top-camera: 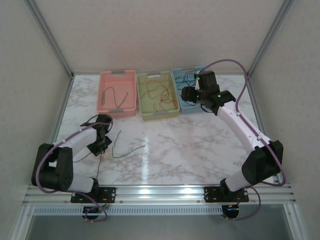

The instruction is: Untangle the cables

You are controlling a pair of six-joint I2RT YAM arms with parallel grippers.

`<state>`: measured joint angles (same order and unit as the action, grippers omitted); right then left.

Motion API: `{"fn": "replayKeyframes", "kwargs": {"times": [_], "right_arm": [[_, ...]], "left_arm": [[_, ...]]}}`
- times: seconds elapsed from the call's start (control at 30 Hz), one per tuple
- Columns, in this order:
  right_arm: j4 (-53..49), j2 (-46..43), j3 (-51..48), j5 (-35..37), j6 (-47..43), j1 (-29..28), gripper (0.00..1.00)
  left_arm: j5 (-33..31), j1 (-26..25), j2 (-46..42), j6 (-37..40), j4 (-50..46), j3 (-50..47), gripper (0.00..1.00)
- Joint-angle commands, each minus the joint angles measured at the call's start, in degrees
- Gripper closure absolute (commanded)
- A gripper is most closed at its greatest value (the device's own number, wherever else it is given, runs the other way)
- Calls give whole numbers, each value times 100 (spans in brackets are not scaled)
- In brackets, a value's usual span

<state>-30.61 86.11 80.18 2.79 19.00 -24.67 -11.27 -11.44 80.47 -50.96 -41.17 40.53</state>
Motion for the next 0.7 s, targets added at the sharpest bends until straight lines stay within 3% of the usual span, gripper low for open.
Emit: {"fn": "replayKeyframes", "kwargs": {"times": [0.0,0.13,0.47,0.53,0.67], "right_arm": [[99,-164,-87,-33,-78,6,34],[99,-191,-99,-15,-82,6,34],[169,-313,-178,108,-105,6,35],[208,-355,-221,150,-104,5,34],[224,-410,-261,152,-97,6,34]], "left_arm": [[-15,56,-391,-17,-296,-40,99],[117,66,-990,48,-538,102,100],[1678,-100,-2349,253,-476,1027,100],[2013,-296,-2443,262,-200,1195,100],[2093,-902,-2357,356,72,1787,100]]}}
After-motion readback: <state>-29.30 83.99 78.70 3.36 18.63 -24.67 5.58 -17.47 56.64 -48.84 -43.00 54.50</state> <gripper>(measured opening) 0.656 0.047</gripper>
